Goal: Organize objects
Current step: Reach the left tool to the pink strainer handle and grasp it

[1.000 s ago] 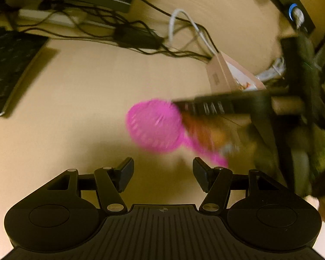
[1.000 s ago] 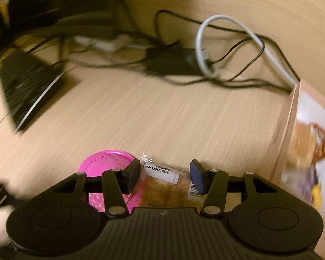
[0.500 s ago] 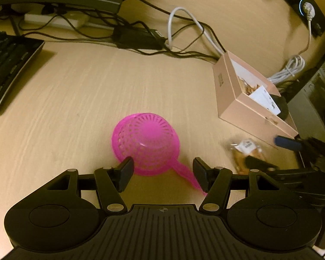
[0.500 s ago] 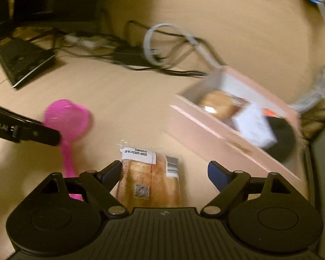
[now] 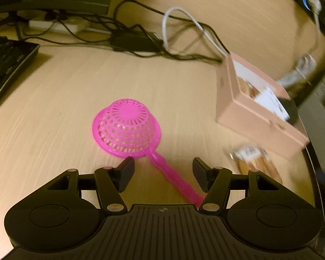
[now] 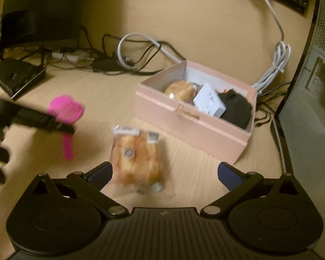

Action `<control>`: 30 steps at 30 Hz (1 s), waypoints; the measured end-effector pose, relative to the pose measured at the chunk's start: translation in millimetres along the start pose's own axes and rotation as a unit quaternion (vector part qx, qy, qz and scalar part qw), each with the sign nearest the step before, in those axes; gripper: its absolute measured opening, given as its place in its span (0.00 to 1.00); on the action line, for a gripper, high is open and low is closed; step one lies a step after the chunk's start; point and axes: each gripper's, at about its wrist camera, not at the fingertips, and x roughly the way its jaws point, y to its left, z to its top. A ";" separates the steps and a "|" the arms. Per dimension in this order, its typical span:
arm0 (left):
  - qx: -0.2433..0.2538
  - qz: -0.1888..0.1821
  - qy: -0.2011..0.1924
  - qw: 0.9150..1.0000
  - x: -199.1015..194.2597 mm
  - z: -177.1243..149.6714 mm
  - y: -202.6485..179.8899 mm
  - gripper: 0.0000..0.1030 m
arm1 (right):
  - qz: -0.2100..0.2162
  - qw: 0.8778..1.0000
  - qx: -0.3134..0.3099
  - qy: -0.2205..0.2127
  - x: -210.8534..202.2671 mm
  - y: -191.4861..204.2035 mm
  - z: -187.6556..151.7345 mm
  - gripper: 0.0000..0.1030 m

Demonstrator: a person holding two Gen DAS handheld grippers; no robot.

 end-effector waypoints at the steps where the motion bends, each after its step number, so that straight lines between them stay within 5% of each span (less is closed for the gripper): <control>1: -0.003 0.007 -0.004 1.000 2.7 2.9 -1.0 0.62 | 0.004 1.000 -0.002 0.004 0.9 1.6 -1.9 1.00; 8: 0.058 0.058 -0.018 0.996 22.3 16.9 -16.5 0.62 | 0.005 1.000 0.015 0.018 13.9 13.1 -3.9 1.00; 17: 0.172 0.053 0.004 0.984 -2.9 -14.1 -11.5 0.63 | 0.002 0.998 0.054 0.044 30.4 -3.2 -14.2 1.00; 24: 0.197 0.038 0.027 0.979 -33.3 -34.9 7.3 0.65 | 0.026 0.995 0.079 0.061 37.8 -9.1 -25.1 1.00; 30: 0.170 0.043 0.035 0.984 -38.2 -31.1 18.3 0.65 | 0.015 0.996 0.073 0.051 37.3 -2.4 -32.5 1.00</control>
